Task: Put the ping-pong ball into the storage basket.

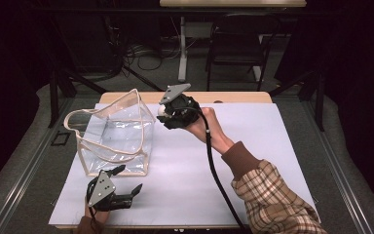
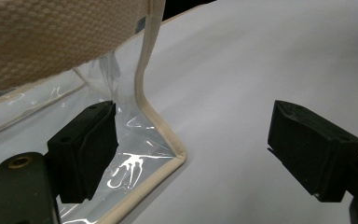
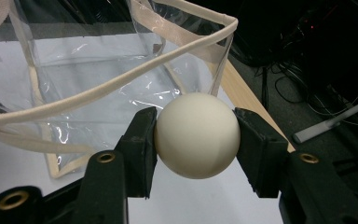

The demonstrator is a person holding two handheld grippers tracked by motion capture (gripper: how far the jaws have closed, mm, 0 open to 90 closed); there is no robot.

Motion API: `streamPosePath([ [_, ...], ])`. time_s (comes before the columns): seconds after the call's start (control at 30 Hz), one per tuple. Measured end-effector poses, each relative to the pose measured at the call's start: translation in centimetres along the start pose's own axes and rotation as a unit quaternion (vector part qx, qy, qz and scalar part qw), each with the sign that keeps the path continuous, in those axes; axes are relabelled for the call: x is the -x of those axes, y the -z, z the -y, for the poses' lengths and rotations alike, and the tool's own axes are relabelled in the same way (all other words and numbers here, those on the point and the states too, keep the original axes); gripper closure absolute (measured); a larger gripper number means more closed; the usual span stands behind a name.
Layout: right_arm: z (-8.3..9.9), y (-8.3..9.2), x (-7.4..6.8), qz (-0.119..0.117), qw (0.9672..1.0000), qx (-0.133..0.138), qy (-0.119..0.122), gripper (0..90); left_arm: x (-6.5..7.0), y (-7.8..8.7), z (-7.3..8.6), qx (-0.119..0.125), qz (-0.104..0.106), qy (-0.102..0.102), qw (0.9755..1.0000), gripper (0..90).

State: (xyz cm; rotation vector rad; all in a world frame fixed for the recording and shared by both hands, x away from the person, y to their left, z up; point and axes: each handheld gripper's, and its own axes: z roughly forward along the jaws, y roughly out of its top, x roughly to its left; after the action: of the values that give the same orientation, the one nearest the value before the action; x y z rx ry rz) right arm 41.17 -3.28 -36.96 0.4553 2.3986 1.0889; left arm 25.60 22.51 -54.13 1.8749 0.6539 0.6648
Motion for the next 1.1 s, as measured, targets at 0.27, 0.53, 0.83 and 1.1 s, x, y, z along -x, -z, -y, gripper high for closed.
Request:
streamPosePath([
  [0.27,-0.9,-0.2,0.0,-0.002,1.0,0.002,0.005,51.1,0.0,0.0,0.0,0.0,0.0,0.0,1.0,15.9],
  [0.53,-1.6,-0.8,0.3,-0.006,1.0,-0.001,0.005,51.1,0.0,0.0,0.0,0.001,0.0,0.001,1.0,15.9],
  [0.83,-2.4,-1.3,0.2,-0.009,0.9999,-0.002,0.006,51.1,0.0,0.0,0.0,0.0,-0.002,0.0,1.0,15.9],
  [1.1,-3.0,-1.8,0.4,-0.011,0.9999,-0.002,0.01,51.1,0.0,0.0,0.0,0.0,-0.002,0.0,1.0,15.9],
])
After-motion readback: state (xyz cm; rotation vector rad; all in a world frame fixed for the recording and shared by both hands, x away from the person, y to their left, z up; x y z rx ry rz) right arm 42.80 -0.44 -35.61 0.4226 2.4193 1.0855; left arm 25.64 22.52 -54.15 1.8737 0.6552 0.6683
